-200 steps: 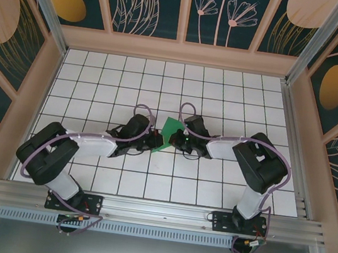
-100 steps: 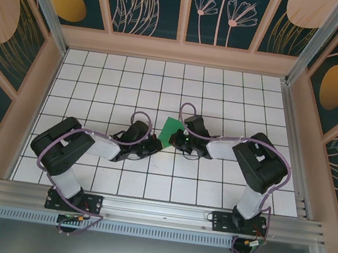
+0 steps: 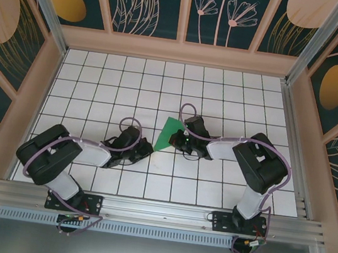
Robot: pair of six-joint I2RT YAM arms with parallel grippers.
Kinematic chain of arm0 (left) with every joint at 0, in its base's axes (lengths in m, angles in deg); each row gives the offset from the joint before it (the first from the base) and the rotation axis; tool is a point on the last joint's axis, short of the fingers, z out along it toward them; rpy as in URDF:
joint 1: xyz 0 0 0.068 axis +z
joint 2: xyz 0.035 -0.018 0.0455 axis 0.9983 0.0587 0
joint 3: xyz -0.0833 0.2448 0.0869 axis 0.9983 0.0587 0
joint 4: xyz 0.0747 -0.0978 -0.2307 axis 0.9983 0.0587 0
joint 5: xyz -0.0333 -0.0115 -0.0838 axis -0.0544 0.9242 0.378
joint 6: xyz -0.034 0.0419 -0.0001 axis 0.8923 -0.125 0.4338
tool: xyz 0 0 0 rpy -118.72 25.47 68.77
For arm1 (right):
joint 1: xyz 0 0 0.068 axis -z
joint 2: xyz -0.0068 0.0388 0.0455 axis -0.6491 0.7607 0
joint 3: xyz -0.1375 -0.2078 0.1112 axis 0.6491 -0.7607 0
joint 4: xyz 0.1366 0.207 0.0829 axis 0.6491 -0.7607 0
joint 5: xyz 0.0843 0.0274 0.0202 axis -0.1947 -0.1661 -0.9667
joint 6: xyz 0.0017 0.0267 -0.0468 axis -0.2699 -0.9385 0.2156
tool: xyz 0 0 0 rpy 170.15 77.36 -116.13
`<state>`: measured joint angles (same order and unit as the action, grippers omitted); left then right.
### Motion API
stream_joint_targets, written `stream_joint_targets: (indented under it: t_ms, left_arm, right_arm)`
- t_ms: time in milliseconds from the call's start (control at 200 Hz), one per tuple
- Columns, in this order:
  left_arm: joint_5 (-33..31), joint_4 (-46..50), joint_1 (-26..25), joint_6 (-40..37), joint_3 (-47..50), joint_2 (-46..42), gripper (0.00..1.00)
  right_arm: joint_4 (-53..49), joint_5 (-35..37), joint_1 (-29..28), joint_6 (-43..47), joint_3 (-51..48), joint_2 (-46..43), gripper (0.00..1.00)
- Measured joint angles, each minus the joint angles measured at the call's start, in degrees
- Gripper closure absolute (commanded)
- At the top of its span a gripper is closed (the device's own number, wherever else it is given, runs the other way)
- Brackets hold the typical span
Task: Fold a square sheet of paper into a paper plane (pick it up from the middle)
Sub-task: Third fold the triangle at the center of the table.
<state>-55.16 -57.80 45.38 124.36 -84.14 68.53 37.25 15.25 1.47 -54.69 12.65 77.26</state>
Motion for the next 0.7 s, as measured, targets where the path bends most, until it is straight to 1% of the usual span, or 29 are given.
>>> stream_joint_targets:
  t_ms: [135, 280, 385, 520, 701]
  left_arm:
    - [-2.3, 6.1, 0.1, -0.6, 0.8, -5.1, 1.0]
    - [-1.2, 6.7, 0.1, -3.5, -0.9, -7.1, 1.0]
    - [1.4, 4.6, 0.1, -5.0, -3.9, -5.0, 1.0]
    - [4.6, 1.7, 0.0, -6.2, -8.2, 1.1, 1.0]
    - [5.0, 2.4, 0.0, -6.6, -9.8, 5.2, 1.0]
  right_arm:
    - [0.1, 0.5, 0.0, 0.0, -0.4, -0.3, 1.0]
    - [0.2, 0.6, 0.0, 0.0, -0.4, -0.3, 1.0]
    - [0.2, 0.6, 0.0, 0.0, -0.4, -0.3, 1.0]
    - [0.8, 0.6, 0.0, 0.0, -0.7, -0.5, 1.0]
    - [0.6, 0.3, 0.0, 0.8, -0.8, -0.8, 1.0]
